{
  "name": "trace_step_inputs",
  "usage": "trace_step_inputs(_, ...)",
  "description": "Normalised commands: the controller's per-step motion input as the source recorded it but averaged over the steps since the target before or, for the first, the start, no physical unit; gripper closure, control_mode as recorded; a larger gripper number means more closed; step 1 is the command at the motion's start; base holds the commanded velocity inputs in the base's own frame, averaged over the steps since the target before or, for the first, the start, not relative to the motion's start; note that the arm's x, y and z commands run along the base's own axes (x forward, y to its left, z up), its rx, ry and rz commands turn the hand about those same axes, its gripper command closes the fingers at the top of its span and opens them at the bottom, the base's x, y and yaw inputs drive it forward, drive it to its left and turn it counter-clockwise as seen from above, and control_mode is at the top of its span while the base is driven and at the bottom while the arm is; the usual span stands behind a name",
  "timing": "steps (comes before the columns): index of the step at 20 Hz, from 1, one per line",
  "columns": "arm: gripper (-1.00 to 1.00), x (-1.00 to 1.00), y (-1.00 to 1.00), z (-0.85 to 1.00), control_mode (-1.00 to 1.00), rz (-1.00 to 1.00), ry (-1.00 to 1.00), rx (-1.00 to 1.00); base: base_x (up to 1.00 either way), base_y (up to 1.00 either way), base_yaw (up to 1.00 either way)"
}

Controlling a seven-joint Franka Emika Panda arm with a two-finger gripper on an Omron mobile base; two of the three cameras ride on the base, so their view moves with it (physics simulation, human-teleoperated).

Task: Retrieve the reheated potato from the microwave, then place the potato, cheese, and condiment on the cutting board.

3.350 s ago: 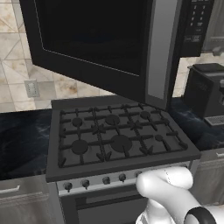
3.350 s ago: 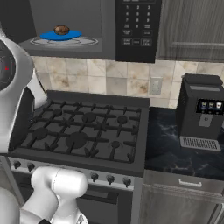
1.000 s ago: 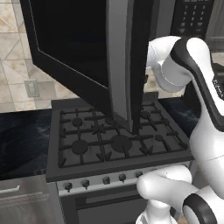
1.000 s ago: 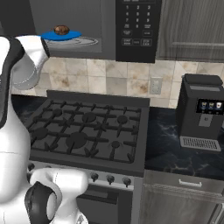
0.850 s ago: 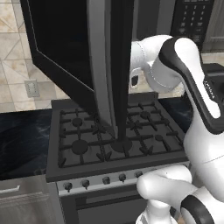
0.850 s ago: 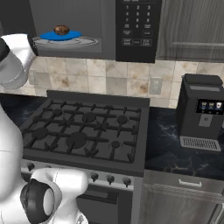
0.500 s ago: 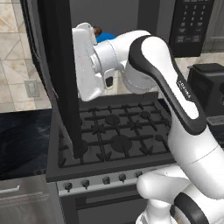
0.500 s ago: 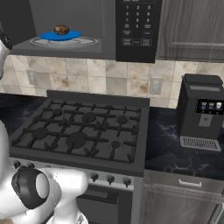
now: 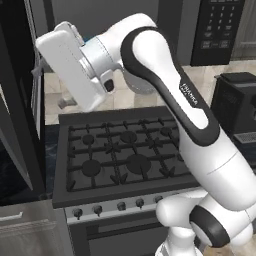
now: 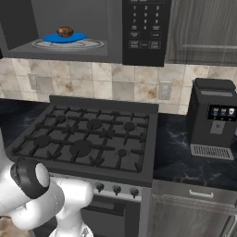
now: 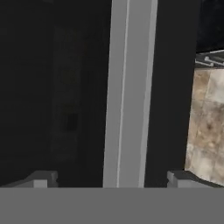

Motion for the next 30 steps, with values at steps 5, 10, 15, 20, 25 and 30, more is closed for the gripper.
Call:
trace_step_inputs(5,-1.00,-0.01,-0.59,0.06,-1.00,0.00,-0.10,-0.12,0.00,0.00,0.00)
trace_step_inputs(10,-1.00,0.00,-0.67,0.04,-1.00,0.00,-0.11,-0.11,0.00,0.00,0.00)
trace_step_inputs(15,-1.00,0.00,-0.65,-0.01,-1.00,0.00,-0.29,-0.18,0.00,0.00,0.00)
trace_step_inputs(20,-1.00,0.00,-0.58,-0.04,-1.00,0.00,-0.43,-0.24,0.00,0.00,0.00)
trace_step_inputs(25,-1.00,0.10,-0.55,0.00,-1.00,-0.01,-0.35,-0.23,0.00,0.00,0.00)
trace_step_inputs(30,-1.00,0.21,-0.53,0.00,-1.00,0.00,-0.24,-0.15,0.00,0.00,0.00)
